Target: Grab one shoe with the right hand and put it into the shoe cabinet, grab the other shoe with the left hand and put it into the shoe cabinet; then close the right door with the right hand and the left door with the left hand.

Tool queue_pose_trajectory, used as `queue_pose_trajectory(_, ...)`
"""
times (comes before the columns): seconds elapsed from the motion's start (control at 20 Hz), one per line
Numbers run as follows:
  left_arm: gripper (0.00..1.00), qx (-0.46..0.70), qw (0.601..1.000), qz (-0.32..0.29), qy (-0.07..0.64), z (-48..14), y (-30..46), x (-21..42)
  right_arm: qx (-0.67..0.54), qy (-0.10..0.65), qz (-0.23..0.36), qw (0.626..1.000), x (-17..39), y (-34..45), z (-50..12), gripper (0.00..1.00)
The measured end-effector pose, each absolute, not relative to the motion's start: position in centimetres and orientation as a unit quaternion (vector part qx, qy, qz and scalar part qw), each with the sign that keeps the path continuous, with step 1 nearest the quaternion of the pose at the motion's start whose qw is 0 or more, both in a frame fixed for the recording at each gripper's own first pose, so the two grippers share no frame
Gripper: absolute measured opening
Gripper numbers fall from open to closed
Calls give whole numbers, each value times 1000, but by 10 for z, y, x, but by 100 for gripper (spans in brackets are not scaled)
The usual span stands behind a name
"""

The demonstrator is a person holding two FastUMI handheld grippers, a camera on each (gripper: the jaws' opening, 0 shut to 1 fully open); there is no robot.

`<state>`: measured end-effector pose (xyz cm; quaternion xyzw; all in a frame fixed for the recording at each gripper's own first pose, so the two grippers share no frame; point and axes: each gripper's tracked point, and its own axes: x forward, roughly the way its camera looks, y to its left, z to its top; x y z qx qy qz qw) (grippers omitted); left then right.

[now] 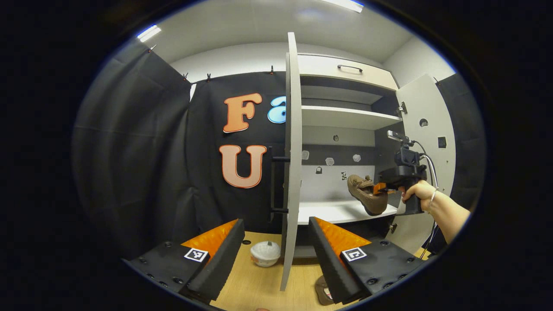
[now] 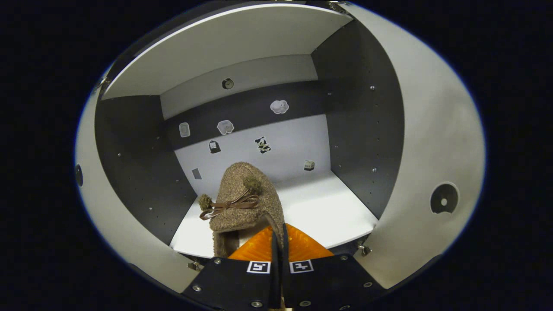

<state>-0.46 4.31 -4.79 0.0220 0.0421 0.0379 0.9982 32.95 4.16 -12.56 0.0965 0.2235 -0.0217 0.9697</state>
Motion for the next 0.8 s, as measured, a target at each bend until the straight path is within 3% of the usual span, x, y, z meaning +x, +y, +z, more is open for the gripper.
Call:
queue_pose_trajectory(0.3, 96, 35, 996, 62, 51, -49, 49, -6, 111, 234, -40, 965, 398, 33, -165, 1)
queue_pose_trajectory(0.5, 96, 40, 995, 72, 49, -47, 49, -13, 101, 228, -46, 967, 405, 27, -168, 5)
queue_pose_trajectory(0.55, 94, 38, 995, 72, 51, -48, 48, -14, 99, 227, -40, 968, 400, 30, -166, 8)
queue_pose_trajectory(0.6, 94, 35, 996, 71, 51, -49, 46, -14, 97, 223, -30, 969, 395, 34, -162, 20)
queue_pose_trajectory(0.65, 99, 32, 996, 69, 50, -48, 44, -14, 93, 208, -25, 973, 391, 35, -152, 18)
queue_pose_trajectory(0.8, 96, 25, 997, 59, 49, -48, 35, -15, 86, 175, -15, 981, 369, 32, -124, 42)
